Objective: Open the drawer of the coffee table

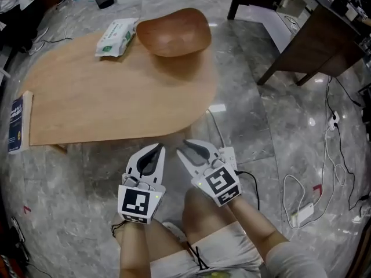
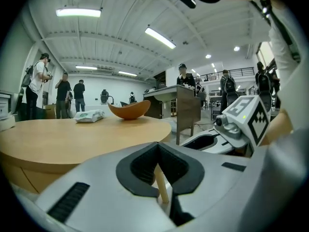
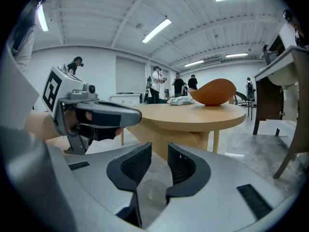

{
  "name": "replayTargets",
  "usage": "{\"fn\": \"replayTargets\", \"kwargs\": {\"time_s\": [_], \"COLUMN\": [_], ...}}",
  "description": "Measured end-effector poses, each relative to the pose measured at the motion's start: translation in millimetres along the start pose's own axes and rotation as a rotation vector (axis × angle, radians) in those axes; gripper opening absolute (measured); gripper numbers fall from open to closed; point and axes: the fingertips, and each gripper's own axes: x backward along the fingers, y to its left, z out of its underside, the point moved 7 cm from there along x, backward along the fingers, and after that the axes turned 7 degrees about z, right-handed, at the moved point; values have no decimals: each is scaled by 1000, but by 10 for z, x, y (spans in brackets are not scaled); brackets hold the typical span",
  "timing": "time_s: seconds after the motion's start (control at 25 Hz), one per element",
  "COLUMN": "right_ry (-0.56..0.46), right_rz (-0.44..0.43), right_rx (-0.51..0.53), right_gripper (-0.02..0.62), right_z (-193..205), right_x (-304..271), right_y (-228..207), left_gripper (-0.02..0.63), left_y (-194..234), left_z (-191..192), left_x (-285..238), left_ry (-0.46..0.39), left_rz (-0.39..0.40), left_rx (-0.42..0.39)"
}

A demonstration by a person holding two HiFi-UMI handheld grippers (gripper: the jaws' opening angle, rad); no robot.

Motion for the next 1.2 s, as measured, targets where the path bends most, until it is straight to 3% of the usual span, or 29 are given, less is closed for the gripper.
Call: {"fn": "replayTargets", "kwargs": {"time_s": [0.16,0.32,0.4,0.56,0.76,0.96,1.2], "right_ry": [19,113,153,92,30,-31,-72], "right_rz": [20,134,151,146,125,80,34], "right_rx": [13,3,-14,-14,32,47,46], "right_gripper": [106,114,117,121,121,126,126], "right_z": [158,329,388,385,349,257,288], "right_x": [-95,-119,-153,-183,-276,-409,-433], "right_y": [-16,-158,-266,-425,-486,-514,-537], "left_gripper": [5,5,5,5,5,5,5], "left_y": [-37,-47,-63,-99,-85,30,102], "left_z": [142,339,400,389,429,528,463], "left_x": [-15,-69,-119,-104,-62,-14,71], "left_ry": [8,-9,-3,0,2,-20,-72], "left_rz": [6,37,41,-1,-19,3,-1], "left_rx": [-31,99,134,74,86,256,354]}}
